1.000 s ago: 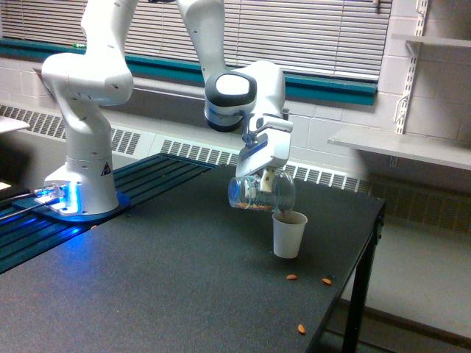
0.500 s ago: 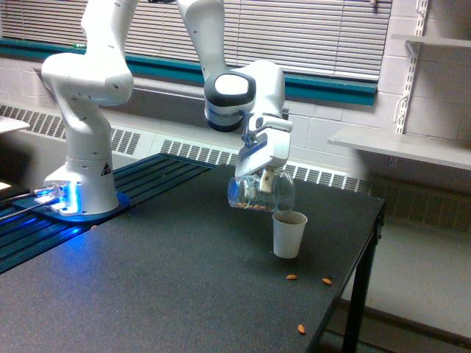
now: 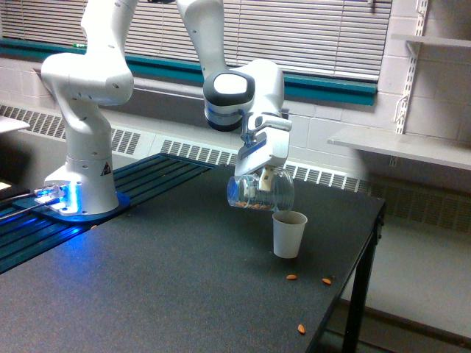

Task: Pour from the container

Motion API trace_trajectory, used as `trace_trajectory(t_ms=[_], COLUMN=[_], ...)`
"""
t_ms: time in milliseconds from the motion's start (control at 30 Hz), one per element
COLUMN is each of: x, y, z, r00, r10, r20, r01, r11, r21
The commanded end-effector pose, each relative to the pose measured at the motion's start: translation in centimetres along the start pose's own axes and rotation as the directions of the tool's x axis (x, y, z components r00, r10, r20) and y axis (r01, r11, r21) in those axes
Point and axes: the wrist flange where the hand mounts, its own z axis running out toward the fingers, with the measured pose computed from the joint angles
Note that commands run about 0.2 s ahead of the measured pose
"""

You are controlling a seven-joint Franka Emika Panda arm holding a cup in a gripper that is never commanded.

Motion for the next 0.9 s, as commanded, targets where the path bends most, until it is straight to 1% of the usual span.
trace_trajectory(t_ms=[33,133,167,267,400,467,600,667,767,900], x=[0.6,-0.5,-0.5,-0.3,-1.0,-1.2,-0.8,-0.8,-1.1,-0.3], y=[0.5,-0.2,-0.2,0.3,-0.5,-0.7,-0.2,-0.3,-0.6,-0.2], z=[-0.2,0.1,0.1,0.2,0.4,0.4,0.4,0.4,0.6,0.3], r00=[0.999,0.999,0.999,1.000,0.998,0.998,0.999,0.998,0.997,0.998], r10=[-0.006,-0.048,-0.044,-0.019,-0.055,-0.061,-0.046,-0.058,-0.078,-0.056], r20=[-0.032,-0.004,-0.003,-0.014,0.001,0.009,-0.002,-0.005,0.006,-0.011], r01=[0.005,0.048,0.044,0.018,0.055,0.061,0.046,0.058,0.078,0.056], r11=[1.000,0.999,0.999,1.000,0.998,0.998,0.999,0.998,0.997,0.998], r21=[-0.023,-0.007,-0.006,-0.025,-0.015,-0.009,-0.021,-0.027,-0.017,-0.026])
